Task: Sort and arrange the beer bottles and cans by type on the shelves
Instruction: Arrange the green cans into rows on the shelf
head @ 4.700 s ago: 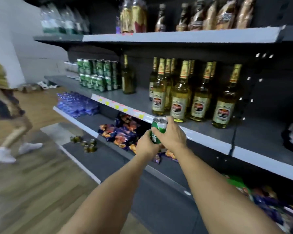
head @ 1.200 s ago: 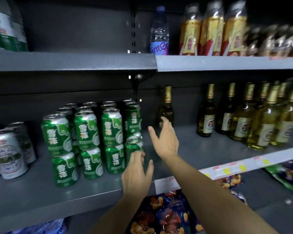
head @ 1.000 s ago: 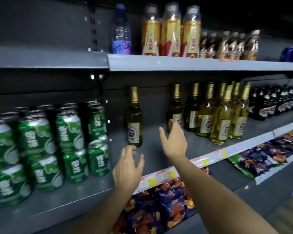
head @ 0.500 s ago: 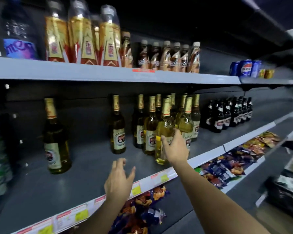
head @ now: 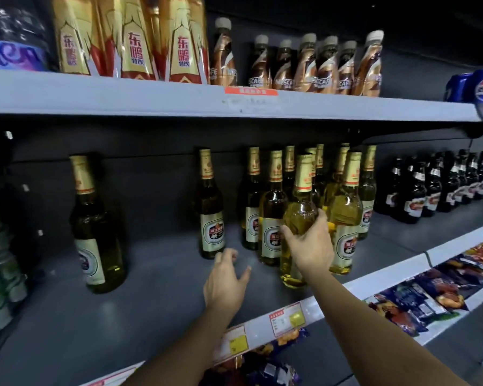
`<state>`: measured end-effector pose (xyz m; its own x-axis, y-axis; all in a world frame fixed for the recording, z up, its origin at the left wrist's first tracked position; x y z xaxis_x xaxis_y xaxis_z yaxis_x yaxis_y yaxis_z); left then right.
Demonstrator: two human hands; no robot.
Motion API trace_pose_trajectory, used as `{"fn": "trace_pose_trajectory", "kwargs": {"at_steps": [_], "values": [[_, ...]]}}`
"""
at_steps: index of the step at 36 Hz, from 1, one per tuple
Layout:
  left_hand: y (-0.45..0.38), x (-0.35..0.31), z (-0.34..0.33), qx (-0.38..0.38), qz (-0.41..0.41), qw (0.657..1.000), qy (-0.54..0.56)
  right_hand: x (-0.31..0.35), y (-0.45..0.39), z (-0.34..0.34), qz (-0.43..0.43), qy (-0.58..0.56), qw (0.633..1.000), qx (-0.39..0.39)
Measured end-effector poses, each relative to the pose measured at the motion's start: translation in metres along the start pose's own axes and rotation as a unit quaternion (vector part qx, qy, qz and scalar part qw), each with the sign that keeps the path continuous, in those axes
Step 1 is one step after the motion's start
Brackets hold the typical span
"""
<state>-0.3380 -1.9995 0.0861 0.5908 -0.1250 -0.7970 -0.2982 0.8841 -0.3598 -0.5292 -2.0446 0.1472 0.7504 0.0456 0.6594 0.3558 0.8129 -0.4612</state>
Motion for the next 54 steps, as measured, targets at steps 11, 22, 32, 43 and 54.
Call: {"fn": "trace_pose_trajectory", "kwargs": {"at_steps": [11,22,32,43,54], "values": [[-0.016,-0.015,-0.033,0.074,0.024,0.991,0.104,0.043,0.014,-0.025,0.105,-0.007,0.992,0.063],[-0.053,0.014,0.000,0.009,0.070,0.985,0.154,0.082,0.009,-0.081,0.154,-0.096,0.965,0.192],[-0.081,0.033,0.014,0.057,0.053,0.987,0.142,0.059,0.037,-0.128,0.108,-0.121,0.941,0.297],[-0.086,0.071,0.056,-0.034,0.065,0.996,0.051,0.050,0.048,-0.136,0.151,-0.095,0.963,0.204],[-0.139,0.058,0.047,0.000,0.096,0.986,0.139,0.043,0.051,-0.148,0.183,-0.068,0.965,0.177]]}}
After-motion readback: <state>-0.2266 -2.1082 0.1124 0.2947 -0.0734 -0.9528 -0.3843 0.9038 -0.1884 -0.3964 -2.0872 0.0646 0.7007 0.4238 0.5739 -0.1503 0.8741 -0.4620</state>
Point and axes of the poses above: each hand's wrist, its own y-axis away from the middle knuckle, its own z-axis out of the back of the hand, x = y × z, the point moved 5 cm from there along -y, towards the middle knuckle, and after that the axes turned 12 degrees about y, right-handed, at the moved point
